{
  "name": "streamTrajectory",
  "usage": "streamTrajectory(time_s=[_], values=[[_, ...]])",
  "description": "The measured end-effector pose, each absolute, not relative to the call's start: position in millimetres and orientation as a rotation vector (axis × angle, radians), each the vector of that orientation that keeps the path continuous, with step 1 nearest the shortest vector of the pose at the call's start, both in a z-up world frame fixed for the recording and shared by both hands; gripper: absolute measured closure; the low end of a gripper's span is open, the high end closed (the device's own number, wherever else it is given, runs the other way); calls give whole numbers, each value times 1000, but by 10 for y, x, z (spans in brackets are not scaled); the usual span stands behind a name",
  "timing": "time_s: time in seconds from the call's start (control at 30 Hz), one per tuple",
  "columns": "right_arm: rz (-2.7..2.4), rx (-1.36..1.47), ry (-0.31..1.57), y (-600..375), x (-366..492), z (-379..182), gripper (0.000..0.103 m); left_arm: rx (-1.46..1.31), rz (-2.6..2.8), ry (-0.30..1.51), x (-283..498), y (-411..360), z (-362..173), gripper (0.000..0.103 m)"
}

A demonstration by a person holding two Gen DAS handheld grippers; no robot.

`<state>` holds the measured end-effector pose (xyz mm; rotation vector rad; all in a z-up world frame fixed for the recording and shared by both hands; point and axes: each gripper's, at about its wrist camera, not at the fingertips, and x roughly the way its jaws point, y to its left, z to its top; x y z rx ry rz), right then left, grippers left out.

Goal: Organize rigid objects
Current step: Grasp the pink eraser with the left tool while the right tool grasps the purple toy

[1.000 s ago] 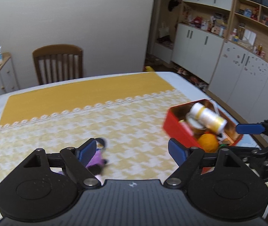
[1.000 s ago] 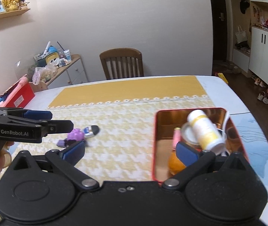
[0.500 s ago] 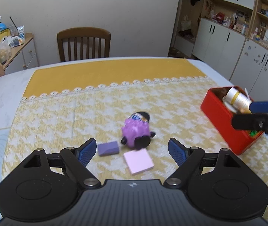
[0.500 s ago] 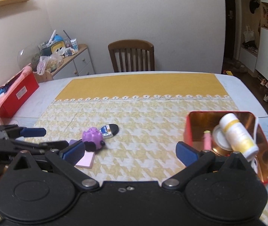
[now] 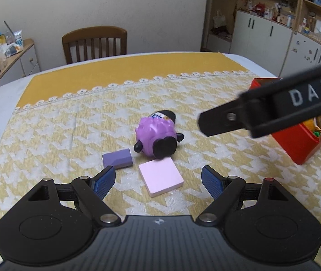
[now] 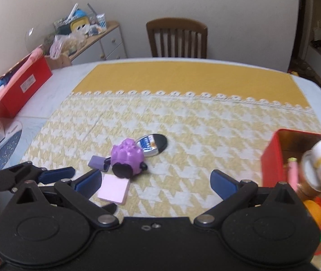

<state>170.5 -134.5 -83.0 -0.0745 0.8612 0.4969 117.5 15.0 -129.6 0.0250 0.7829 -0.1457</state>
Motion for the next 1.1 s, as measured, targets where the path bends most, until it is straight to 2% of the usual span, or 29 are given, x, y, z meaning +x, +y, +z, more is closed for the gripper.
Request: streamTrajectory(time_s=[0.67, 0.8, 1.0, 1.1], values=[[648, -185, 992, -731, 2187, -1186, 15, 24, -86, 809, 1376, 0, -1598, 20], [661, -205, 1000, -651, 2241, -1224, 16, 28, -73, 804, 1393, -13, -1594, 28], [670, -242, 1011, -583, 2272, -1298, 18, 36, -61, 794, 1391, -13, -1578, 47], [667, -237, 1016, -583, 2287, -1325, 25, 37, -53, 793, 1391, -13, -1568, 52]])
